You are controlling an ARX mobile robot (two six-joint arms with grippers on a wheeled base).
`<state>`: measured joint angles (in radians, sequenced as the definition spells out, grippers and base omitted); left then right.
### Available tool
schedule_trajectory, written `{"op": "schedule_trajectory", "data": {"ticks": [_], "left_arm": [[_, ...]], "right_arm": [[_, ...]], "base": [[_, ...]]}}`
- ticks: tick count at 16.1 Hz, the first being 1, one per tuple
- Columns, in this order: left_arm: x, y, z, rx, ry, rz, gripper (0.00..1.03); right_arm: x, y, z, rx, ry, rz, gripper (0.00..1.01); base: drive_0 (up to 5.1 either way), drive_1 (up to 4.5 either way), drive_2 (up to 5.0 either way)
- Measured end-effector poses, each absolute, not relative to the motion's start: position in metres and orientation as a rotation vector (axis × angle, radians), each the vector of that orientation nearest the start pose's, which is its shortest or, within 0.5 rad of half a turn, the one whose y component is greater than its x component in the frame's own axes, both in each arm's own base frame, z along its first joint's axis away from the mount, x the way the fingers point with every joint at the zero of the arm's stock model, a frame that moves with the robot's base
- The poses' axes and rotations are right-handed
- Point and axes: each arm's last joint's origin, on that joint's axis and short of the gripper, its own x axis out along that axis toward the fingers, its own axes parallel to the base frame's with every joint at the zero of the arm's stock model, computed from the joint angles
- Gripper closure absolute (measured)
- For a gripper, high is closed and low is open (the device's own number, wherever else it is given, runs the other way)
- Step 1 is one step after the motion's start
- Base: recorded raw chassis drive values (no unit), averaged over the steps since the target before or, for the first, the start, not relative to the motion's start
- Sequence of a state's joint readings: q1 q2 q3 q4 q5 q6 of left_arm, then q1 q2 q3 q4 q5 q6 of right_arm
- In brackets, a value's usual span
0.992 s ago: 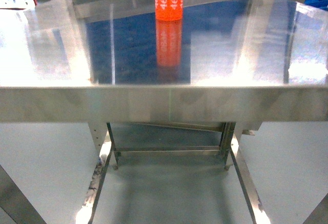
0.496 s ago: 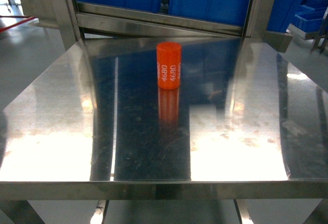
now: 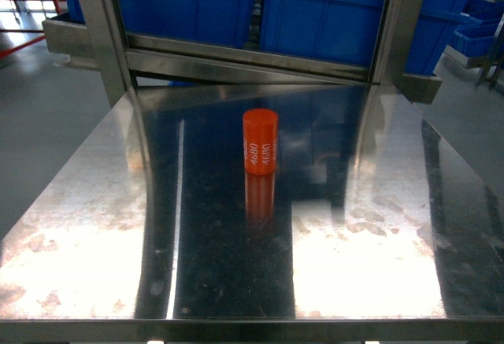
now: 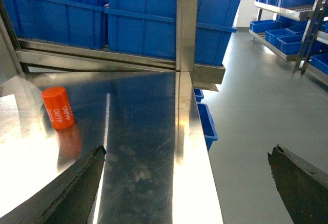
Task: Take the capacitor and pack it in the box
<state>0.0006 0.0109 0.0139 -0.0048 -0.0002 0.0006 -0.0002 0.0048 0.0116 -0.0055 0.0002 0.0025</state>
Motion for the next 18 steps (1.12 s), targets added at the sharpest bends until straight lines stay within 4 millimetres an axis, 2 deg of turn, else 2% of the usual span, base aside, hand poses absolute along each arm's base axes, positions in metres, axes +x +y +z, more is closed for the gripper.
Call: {"op": "schedule_trajectory", "data": {"ticks": [14,15,16,17,18], "left_arm": [[0.098,0.0,0.166,-0.003,0.017,-0.008,0.05],[0.103,0.003,0.164,-0.037,0.096,-0.071,0.05],[0.118,0.004,0.163,-0.061,0.122,-0.087,0.05],[0.135,0.002,0.164,-0.053,0.111,-0.117,0.05],[0.158,0.002,0.175,-0.024,0.06,-0.115,0.05]], "right_arm": [[0.097,0.0,0.167,0.002,-0.002,0.0,0.03],[0.097,0.0,0.167,0.002,-0.002,0.0,0.03],[0.097,0.0,0.167,0.002,-0.002,-0.001,0.03],[0.097,0.0,0.167,0.002,-0.002,0.0,0.03],[0.097,0.0,0.167,0.002,-0.002,0.0,0.03]], "base": [[0.0,0.0,0.0],[0.0,0.0,0.0],[0.0,0.0,0.0],[0.0,0.0,0.0],[0.0,0.0,0.0]]}}
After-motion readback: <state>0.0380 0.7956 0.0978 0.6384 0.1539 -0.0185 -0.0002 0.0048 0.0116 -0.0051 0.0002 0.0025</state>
